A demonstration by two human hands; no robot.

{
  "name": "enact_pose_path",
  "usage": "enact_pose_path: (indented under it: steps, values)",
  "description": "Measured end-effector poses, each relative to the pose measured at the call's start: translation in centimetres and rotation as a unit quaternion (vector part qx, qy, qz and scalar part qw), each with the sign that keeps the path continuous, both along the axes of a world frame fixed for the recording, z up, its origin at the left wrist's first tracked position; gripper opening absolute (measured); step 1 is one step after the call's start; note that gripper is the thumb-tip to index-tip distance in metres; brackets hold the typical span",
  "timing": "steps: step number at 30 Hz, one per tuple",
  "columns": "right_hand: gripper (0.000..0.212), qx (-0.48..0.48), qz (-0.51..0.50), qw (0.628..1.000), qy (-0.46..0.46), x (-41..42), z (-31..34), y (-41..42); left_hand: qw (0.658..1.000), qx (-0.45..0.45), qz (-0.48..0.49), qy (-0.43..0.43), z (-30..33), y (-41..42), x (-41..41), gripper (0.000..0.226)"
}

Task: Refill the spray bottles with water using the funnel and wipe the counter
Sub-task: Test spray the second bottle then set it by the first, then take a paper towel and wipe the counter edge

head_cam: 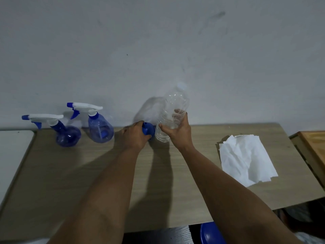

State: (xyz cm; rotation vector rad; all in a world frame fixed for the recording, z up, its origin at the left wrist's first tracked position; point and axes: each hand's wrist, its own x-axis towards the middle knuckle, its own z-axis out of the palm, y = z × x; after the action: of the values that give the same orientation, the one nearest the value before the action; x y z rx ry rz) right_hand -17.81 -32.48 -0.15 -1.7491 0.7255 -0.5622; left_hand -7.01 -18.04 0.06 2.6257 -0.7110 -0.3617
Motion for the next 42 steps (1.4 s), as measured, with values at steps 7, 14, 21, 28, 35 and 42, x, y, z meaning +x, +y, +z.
enact_pose_path:
  steps: [7, 14, 21, 28, 35, 42]
  values:
    - [0.081, -0.004, 0.018, 1.0, -0.011, 1.1, -1.5, -0.8, 1.0, 0.026, 0.002, -0.005, -3.0, 0.3, 1.1, 0.05]
    - [0.086, 0.016, 0.024, 1.0, 0.006, 1.3, -2.0, -0.5, 1.0, 0.03, 0.0, 0.0, -3.5, 0.0, 1.1, 0.06]
    - [0.13, 0.01, 0.013, 0.997, 0.076, -1.9, 0.9, 1.3, 0.999, 0.014, 0.024, 0.026, 0.3, 2.6, -1.4, 0.061]
    - [0.124, -0.025, -0.01, 0.986, 0.166, -9.5, 5.8, 3.5, 0.999, -0.011, -0.01, 0.033, 6.6, 4.6, -7.3, 0.047]
    - [0.069, -0.094, -0.033, 0.959, 0.266, -18.3, 8.4, 1.4, 0.992, -0.089, -0.086, 0.002, 7.7, 1.5, -12.7, 0.057]
    - [0.054, -0.092, -0.085, 0.947, 0.296, -25.8, 6.9, -6.6, 0.985, -0.059, -0.157, 0.027, 4.2, -7.2, -19.2, 0.056]
